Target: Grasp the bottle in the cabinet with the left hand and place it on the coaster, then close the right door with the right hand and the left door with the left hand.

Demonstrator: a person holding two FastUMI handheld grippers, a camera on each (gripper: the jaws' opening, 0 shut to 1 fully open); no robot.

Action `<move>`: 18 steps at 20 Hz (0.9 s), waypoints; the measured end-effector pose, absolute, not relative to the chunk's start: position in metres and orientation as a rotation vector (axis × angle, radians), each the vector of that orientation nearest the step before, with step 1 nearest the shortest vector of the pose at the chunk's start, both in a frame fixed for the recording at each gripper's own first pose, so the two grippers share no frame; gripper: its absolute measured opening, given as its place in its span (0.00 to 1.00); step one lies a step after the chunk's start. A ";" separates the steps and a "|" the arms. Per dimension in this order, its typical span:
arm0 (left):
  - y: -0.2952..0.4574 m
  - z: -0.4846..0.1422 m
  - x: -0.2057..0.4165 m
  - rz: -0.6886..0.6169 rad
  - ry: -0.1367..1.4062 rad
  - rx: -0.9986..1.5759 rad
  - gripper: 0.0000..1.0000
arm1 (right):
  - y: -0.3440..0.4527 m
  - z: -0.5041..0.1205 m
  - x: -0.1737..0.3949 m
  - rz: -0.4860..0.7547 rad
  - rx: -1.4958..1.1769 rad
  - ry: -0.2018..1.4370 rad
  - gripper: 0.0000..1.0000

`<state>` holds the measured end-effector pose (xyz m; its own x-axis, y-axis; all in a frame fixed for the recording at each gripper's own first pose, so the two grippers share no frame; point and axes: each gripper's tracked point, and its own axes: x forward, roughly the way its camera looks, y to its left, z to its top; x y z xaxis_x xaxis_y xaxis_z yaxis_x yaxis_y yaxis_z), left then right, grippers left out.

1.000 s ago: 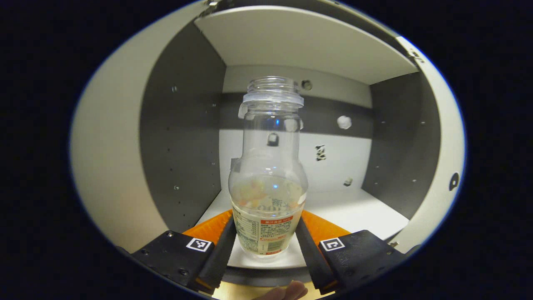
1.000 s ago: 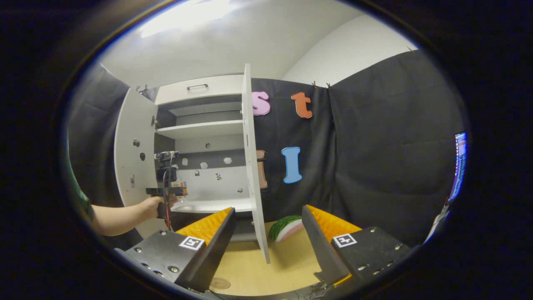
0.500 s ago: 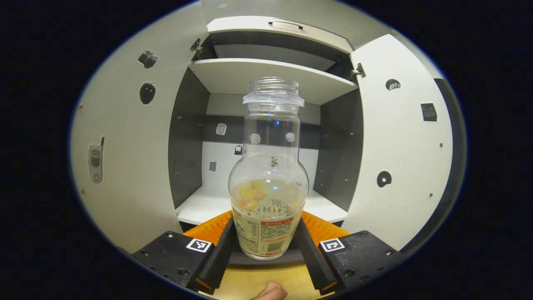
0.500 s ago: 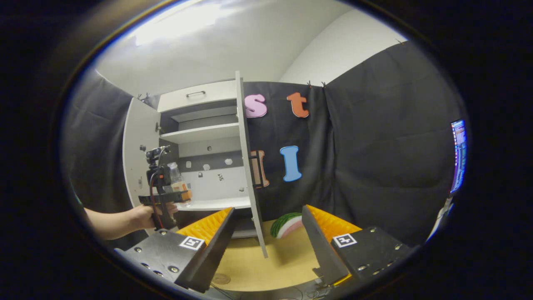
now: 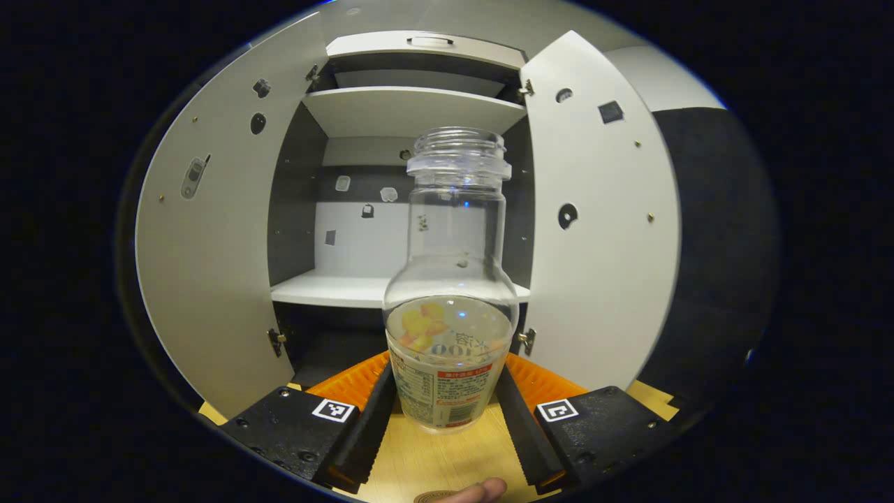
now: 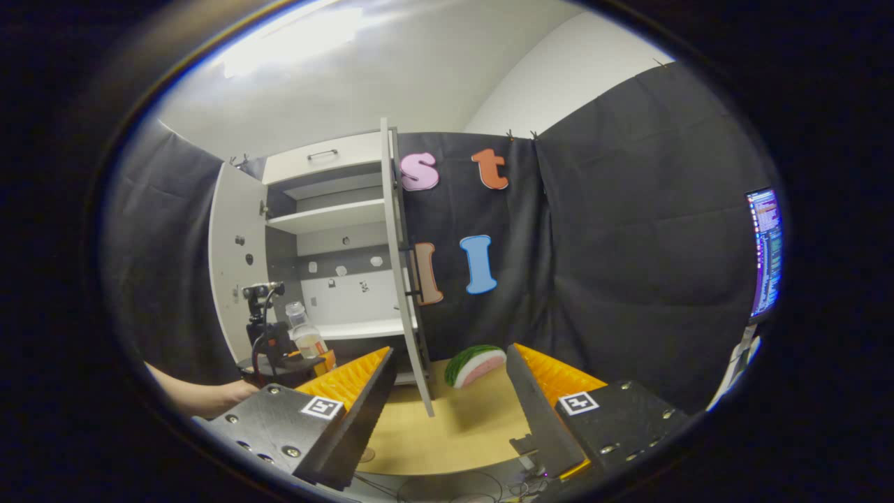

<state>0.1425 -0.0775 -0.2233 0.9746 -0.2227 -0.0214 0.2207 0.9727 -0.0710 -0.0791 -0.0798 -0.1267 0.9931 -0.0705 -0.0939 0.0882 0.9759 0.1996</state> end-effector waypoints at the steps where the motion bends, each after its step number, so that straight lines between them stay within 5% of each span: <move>1: -0.085 -0.238 0.136 -0.239 0.043 -0.062 0.80 | -0.085 -0.133 -0.083 -0.088 0.213 0.100 0.93; 6: -0.109 -0.313 0.111 -0.292 0.082 -0.029 0.80 | -0.089 -0.151 -0.087 -0.064 0.235 0.134 0.94; 18: -0.069 -0.452 0.081 -0.224 0.211 -0.050 0.81 | 0.030 -0.154 -0.039 0.303 0.303 0.166 0.96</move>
